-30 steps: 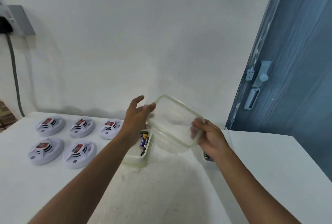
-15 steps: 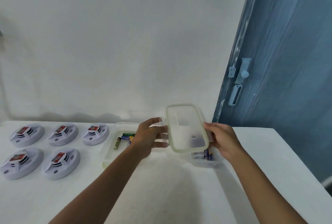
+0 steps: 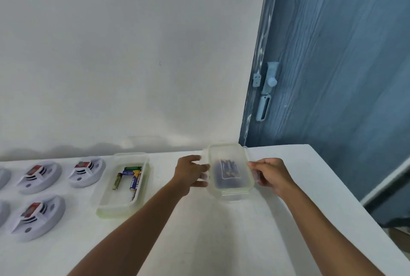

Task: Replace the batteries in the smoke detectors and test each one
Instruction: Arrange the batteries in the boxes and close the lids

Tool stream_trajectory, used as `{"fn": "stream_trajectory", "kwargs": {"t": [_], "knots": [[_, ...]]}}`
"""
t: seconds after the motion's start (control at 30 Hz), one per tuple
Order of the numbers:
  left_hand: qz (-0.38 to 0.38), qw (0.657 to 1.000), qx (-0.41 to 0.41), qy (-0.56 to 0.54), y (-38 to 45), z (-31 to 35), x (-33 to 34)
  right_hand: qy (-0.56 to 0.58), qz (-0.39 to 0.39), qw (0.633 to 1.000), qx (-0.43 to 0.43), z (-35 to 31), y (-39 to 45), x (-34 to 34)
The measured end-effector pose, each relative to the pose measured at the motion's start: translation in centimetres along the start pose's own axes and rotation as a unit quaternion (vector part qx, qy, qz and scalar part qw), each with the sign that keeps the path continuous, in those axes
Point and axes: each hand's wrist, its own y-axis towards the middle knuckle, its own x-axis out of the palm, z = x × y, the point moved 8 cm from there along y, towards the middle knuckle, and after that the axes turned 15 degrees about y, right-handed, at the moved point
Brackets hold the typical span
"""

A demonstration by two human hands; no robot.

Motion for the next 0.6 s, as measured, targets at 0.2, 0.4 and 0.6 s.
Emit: {"fn": "stream_trajectory", "kwargs": {"t": [0.2,0.4,0.6], "knots": [[0.005,1.0,-0.003,0.005,0.4,-0.6,-0.1,0.005,0.0,1.0,0.029,1.1,0.2,-0.3],[-0.035,0.999,-0.018,-0.025,0.2,-1.4,0.8,0.024,-0.022,0.999,0.04,1.3,0.1,0.4],[-0.043,0.999,-0.016,-0.009,-0.3,-1.0,0.8,0.037,-0.026,0.998,0.045,1.6,0.0,1.8]]}}
